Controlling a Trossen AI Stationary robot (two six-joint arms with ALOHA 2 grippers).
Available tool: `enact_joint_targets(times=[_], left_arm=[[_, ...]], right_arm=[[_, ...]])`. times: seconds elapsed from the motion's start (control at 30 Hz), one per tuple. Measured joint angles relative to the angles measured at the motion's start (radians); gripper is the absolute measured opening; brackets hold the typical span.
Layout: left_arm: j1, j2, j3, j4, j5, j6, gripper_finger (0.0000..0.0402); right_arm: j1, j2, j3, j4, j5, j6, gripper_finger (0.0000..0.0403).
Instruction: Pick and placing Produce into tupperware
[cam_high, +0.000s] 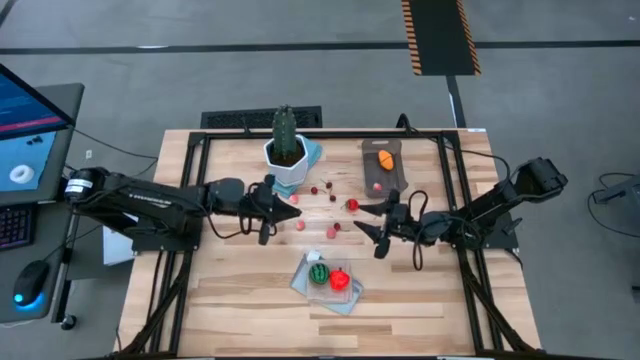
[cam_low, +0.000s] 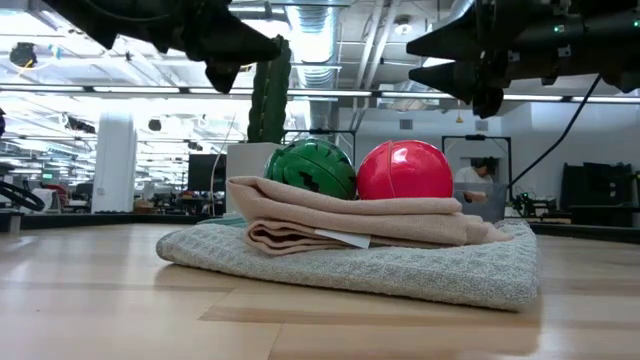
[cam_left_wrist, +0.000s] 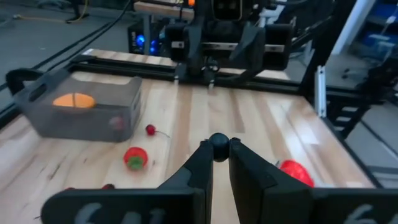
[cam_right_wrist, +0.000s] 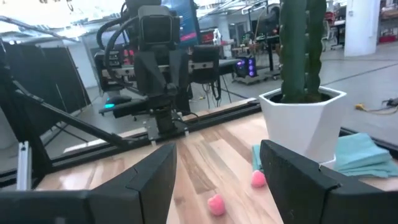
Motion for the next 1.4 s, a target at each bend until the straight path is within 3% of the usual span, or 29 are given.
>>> enact_joint_targets(times=[0.23,0.4,0.5,0.73,1.1,1.4], left_arm=[[0.010,0.001,0.040,0.004,0.021,-0.017,0.0026],[0.045,0.040,0.106,-0.034,0.095,-0.040,0.0027],[0.059,0.120,0.165,-0.027,0.147,-0.044,0.0027],[0.080,0.321,0.336,-0.043,0.151,-0.021,0.0027],[0.165,0.577,0.553,-0.043,0.153,0.017,0.0027],[0.260,0.760,0.769,-0.095,0.211,0.000,0.0027]], right_arm=[[0.000,0.000,0.013,0.000,0.000,0.028,0.0255],[-0.013,0.000,0.034,0.000,-0.002,0.026,0.0255],[-0.017,0.000,0.040,0.001,-0.002,0.021,0.0255],[-0.003,0.000,0.039,-0.033,-0.007,0.093,0.0255],[0.137,-0.032,0.039,0.248,0.014,-0.299,0.0255],[0.224,-0.093,0.039,0.230,0.024,-0.360,0.0255]])
